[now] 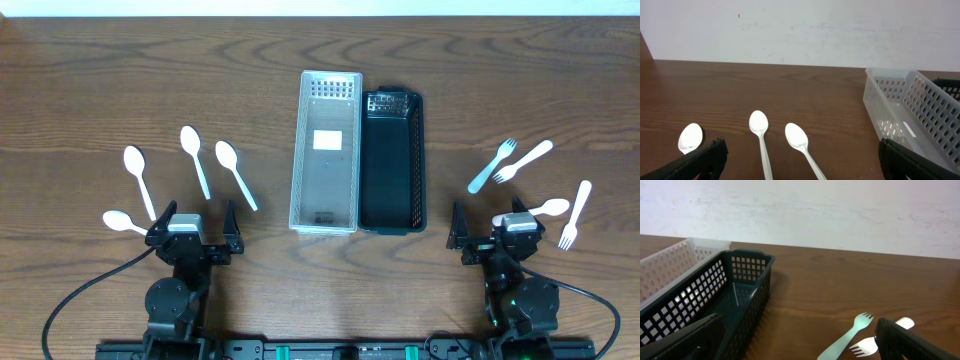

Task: Pack container

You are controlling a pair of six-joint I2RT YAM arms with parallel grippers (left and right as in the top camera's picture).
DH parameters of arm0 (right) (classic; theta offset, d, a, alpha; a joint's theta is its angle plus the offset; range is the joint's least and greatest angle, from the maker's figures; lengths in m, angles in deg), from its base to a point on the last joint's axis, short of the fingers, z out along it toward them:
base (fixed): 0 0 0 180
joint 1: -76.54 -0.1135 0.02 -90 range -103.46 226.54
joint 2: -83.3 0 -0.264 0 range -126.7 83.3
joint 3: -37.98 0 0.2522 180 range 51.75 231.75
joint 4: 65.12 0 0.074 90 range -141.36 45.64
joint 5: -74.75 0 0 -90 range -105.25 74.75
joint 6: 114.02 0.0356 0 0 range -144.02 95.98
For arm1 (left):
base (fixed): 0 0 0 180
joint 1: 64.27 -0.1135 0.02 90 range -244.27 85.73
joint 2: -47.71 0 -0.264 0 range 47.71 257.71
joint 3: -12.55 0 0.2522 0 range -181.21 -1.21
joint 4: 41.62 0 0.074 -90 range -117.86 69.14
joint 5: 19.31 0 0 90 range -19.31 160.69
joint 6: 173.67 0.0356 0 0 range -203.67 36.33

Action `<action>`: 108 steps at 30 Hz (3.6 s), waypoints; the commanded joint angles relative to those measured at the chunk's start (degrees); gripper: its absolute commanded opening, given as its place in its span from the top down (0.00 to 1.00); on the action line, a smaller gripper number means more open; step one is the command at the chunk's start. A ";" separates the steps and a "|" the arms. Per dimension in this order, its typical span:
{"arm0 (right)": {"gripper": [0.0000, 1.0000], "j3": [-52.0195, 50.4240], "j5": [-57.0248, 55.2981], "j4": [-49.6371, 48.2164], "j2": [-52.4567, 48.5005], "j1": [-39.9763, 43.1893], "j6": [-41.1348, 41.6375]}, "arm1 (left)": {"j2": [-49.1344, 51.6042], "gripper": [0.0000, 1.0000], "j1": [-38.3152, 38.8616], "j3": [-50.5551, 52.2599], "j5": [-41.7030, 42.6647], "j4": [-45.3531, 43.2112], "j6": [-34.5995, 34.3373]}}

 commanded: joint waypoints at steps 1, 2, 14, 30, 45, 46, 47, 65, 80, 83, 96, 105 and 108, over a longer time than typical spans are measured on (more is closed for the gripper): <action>0.01 -0.15 0.24 0.24 0.55 0.92 -0.61 | 0.07 0.02 0.11 1.16 -0.31 2.27 0.55; 0.01 -0.15 0.24 0.24 0.55 0.92 -0.61 | 0.07 0.02 0.11 1.16 -0.31 2.27 0.55; 0.01 -0.15 0.24 0.24 0.55 0.92 -0.61 | 0.07 0.02 0.11 1.16 -0.31 2.27 0.55; 0.01 -0.15 0.24 0.24 0.55 0.92 -0.61 | 0.07 0.02 0.11 1.16 -0.31 2.27 0.55; 0.01 -0.15 0.24 0.24 0.55 0.92 -0.61 | 0.07 0.02 0.11 1.16 -0.31 2.27 0.55; 0.01 -0.15 0.24 0.24 0.55 0.92 -0.61 | 0.07 0.02 0.11 1.16 -0.31 2.27 0.55; 0.01 -0.15 0.24 0.24 0.55 0.92 -0.61 | 0.07 0.02 0.11 1.16 -0.31 2.27 0.55; 0.01 -0.15 4.72 -0.02 0.55 0.87 2.86 | 0.11 0.02 0.11 1.16 -0.28 2.14 0.50; 0.01 12.26 3.08 4.02 -7.02 0.92 8.87 | 19.06 0.02 0.11 -26.69 1.86 17.92 -8.02; 0.01 20.72 2.08 10.58 -16.70 0.94 6.34 | 30.88 0.02 0.11 -38.56 1.86 27.96 -7.91; 0.01 63.47 3.98 42.71 -71.32 0.92 3.80 | 64.37 0.02 0.11 -64.98 1.92 58.47 -7.69; 0.78 66.49 -1.36 37.13 -88.98 0.92 8.81 | 69.42 0.02 0.11 -64.94 1.88 59.54 -7.67; 0.83 66.49 -1.33 36.68 -92.98 0.68 8.81 | 69.59 0.02 0.11 -64.94 1.88 59.52 -7.67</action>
